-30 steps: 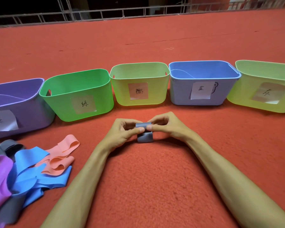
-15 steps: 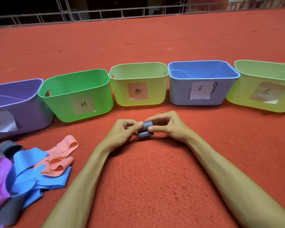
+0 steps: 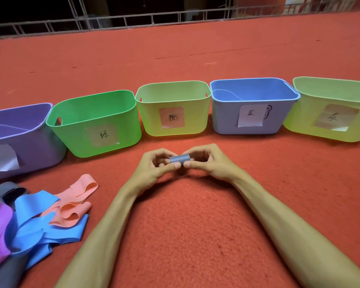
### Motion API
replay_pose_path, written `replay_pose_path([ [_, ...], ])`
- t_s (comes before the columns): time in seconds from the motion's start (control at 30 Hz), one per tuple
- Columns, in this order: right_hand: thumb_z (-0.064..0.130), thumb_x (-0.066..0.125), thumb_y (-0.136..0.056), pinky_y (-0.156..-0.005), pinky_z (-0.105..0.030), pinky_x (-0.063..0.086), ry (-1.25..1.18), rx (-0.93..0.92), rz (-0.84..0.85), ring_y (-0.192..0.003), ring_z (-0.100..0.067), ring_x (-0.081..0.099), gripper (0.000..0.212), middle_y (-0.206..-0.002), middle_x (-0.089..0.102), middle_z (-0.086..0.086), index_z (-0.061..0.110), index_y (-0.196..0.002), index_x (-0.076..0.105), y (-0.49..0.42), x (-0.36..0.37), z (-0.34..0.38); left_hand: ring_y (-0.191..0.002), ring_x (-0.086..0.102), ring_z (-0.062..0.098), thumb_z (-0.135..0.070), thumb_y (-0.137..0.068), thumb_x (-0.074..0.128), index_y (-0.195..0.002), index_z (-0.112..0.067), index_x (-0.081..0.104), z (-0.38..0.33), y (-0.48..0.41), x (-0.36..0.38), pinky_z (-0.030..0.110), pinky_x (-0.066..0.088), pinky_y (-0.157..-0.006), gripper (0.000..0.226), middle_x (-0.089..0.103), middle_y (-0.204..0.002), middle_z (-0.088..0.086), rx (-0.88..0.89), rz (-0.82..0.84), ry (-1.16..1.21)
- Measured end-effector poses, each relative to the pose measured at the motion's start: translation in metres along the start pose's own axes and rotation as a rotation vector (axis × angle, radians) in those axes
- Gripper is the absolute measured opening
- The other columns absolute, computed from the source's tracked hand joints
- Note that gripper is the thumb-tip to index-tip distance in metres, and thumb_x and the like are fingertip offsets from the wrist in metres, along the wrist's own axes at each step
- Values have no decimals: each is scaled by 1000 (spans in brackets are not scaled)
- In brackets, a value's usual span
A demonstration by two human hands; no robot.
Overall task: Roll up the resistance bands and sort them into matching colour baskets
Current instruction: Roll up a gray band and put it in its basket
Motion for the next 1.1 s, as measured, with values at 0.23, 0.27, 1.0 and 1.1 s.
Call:
replay_pose_path([
  [0.23,9,85,-84,-77,-17,46,95,-11,-45,-77,-3,61,34,-86,71,6,11,-117,76,3,0,2,-57,43,8,-17,-98,69,-103,-5,77,-2,-1,2,17,32,-50,15,63,-71,-3,-19,49,-7],
  [0.27,8,86,-82,-79,-19,47,80,-3,-63,-79,-4,62,38,-87,72,7,12,-118,75,3,0,2,-59,46,8,-16,-96,71,-106,-6,78,-2,-1,2,18,35,-51,16,67,-75,-2,-16,44,0],
  [1.0,0,82,-83,-88,-40,60,-30,3,-235,-93,-20,76,20,-98,80,-7,5,-101,79,7,0,20,-93,76,25,-10,-82,86,-101,-13,80,-26,9,2,39,58,-81,20,80,-97,6,28,-34,-31],
  [1.1,3,83,-84,-89,-40,59,-36,-31,-263,-95,-22,76,18,-97,81,-5,7,-101,81,7,-7,40,-93,76,34,-12,-79,89,-96,-11,80,-52,7,0,44,57,-87,19,80,-94,8,90,-81,-29],
])
Point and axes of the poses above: each hand's wrist, its own y-axis away from the middle knuckle, its own x-axis out of the palm, z = x × y, the point moved 5 cm from there along -y, towards the middle knuckle
